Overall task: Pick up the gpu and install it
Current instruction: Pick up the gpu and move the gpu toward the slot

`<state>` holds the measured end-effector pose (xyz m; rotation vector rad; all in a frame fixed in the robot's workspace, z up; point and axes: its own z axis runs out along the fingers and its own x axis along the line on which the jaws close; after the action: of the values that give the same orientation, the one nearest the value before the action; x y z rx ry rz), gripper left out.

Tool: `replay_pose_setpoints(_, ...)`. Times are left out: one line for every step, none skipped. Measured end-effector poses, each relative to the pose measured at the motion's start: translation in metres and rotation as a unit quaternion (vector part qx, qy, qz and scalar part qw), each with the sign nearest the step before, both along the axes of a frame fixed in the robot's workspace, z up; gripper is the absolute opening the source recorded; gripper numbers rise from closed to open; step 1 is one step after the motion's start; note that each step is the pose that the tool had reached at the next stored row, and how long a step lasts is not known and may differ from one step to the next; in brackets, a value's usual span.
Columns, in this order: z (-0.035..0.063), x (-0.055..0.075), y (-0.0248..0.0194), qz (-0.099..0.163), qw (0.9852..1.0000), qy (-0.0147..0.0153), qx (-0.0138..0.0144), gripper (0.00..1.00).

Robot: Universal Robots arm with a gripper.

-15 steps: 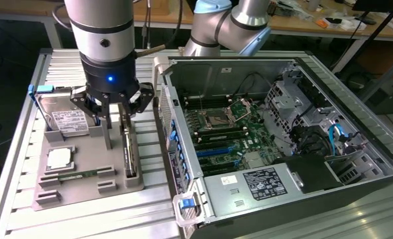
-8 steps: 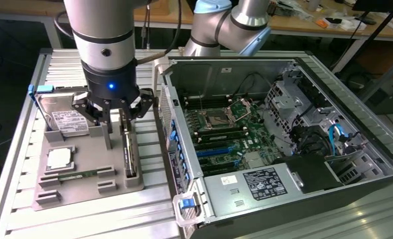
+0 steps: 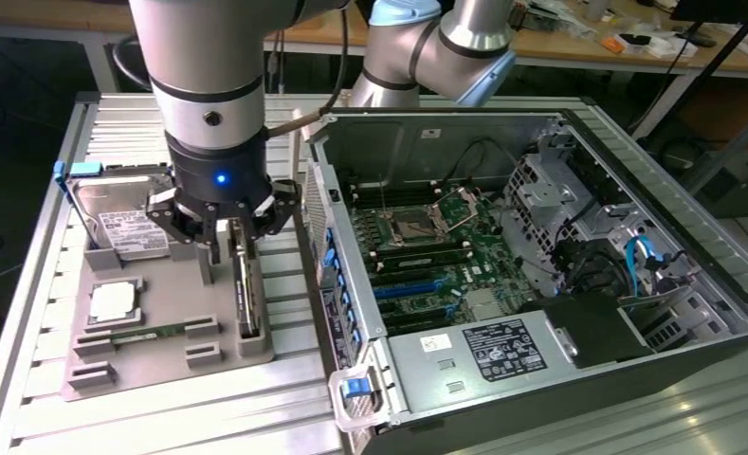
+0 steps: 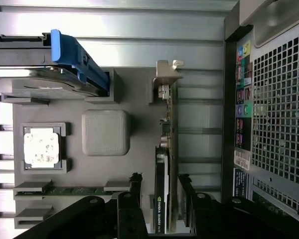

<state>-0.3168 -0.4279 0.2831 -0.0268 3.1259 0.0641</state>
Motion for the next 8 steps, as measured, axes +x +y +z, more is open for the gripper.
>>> replay_pose_setpoints(-0.0016, 0.0, -0.0007, 0.0, 1.0, 0.0, 0.0, 0.42)
replay_pose_setpoints(-0.003, 0.0, -0.0014, 0.0, 1.0, 0.0, 0.0, 0.42)
replay_pose_setpoints(-0.0047, 0.0, -0.0021, 0.0, 1.0, 0.0, 0.0, 0.42)
replay_pose_setpoints(-0.0063, 0.0, -0.0026, 0.0, 1.0, 0.0, 0.0, 0.42)
replay_pose_setpoints(-0.0081, 0.001, -0.0032, 0.0, 1.0, 0.0, -0.0001, 0.42)
replay_pose_setpoints(-0.0099, 0.001, -0.0036, 0.0, 1.0, 0.0, 0.0, 0.42)
replay_pose_setpoints(-0.0118, 0.002, -0.0039, 0.0, 1.0, 0.0, 0.0, 0.42)
replay_pose_setpoints(-0.0136, 0.003, -0.0041, 0.0, 1.0, 0.0, 0.0, 0.42)
